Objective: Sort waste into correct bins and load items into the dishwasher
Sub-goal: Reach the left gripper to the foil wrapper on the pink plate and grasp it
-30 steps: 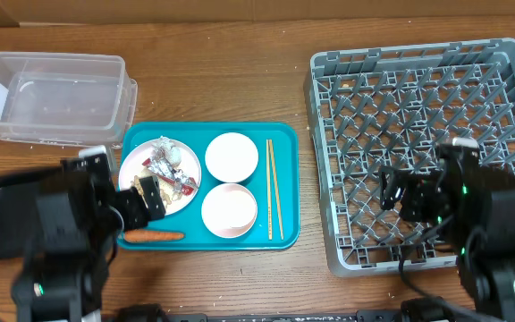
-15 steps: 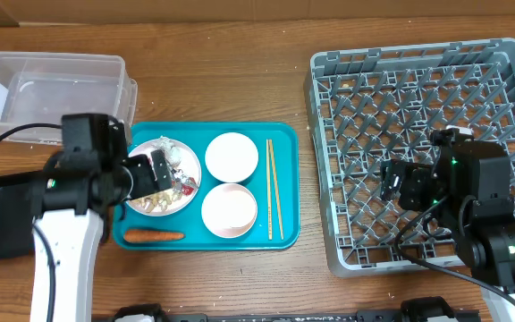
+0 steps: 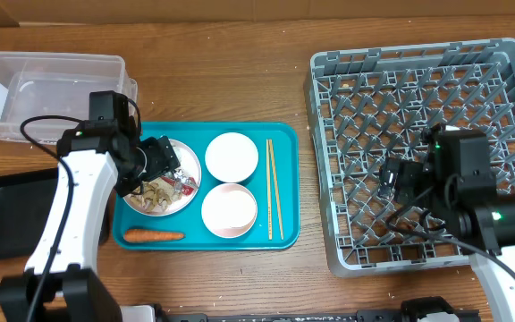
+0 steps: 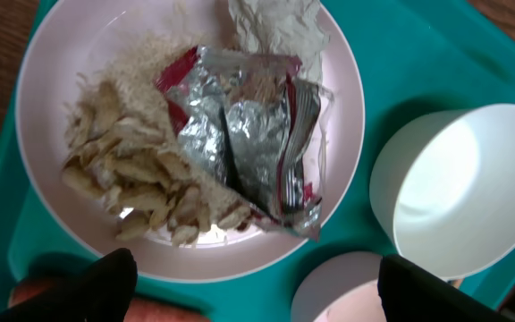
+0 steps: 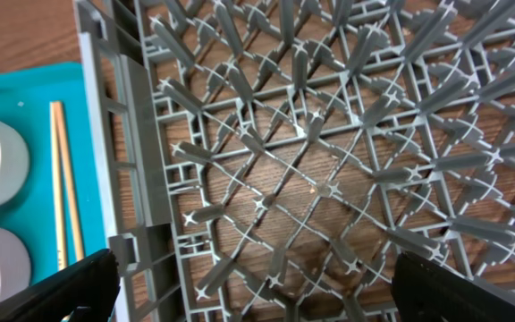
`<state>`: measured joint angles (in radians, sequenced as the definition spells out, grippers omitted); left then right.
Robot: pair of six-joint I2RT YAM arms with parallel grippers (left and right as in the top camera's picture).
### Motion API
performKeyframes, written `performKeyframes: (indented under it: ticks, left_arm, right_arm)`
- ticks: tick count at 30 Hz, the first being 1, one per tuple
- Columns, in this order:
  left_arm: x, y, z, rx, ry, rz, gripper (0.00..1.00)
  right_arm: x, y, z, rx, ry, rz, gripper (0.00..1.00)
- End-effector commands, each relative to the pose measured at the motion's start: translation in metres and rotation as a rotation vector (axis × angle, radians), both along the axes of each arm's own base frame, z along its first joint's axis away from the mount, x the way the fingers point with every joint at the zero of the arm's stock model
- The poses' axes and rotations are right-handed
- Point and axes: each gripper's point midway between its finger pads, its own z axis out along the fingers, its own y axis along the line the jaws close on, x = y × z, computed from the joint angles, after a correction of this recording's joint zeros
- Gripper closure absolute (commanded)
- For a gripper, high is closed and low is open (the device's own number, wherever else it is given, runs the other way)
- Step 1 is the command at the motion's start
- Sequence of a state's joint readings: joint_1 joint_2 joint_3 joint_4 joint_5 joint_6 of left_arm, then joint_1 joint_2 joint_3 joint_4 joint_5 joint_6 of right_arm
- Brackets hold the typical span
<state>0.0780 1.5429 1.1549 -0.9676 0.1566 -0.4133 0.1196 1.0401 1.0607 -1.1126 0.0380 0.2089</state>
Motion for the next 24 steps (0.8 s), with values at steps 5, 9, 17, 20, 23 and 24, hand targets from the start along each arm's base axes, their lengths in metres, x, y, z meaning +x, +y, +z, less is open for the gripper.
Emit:
performKeyframes:
  ticks: [5,9,17,20,23,24]
  left_arm:
    - [0.022,-0.01,-0.015,0.027,-0.012,-0.027,0.27]
    - [0.022,-0.008,-0.027,0.077,0.018,-0.025,0.31]
    - [0.025,-0.009,-0.041,0.073,0.047,-0.012,0.6]
    - [0.026,-0.009,-0.041,0.073,0.043,-0.011,0.85]
    - [0.025,-0.009,-0.04,0.073,0.046,-0.012,0.96]
    - [0.024,-0.009,-0.04,0.073,0.05,-0.012,0.96]
  right_arm:
    - [0.008,-0.001,0.004,-0.011,-0.002,-0.004,0.0]
    - [0.007,-0.001,0.004,-0.012,0.001,-0.004,0.0]
    - [0.006,-0.001,0.003,-0.012,0.008,-0.004,0.0]
    - [0.006,-0.001,0.003,-0.013,0.008,-0.004,0.0]
    - [0.006,-0.001,0.003,-0.013,0.008,-0.004,0.0]
    - [0.005,-0.001,0.003,-0.013,0.008,-0.004,0.0]
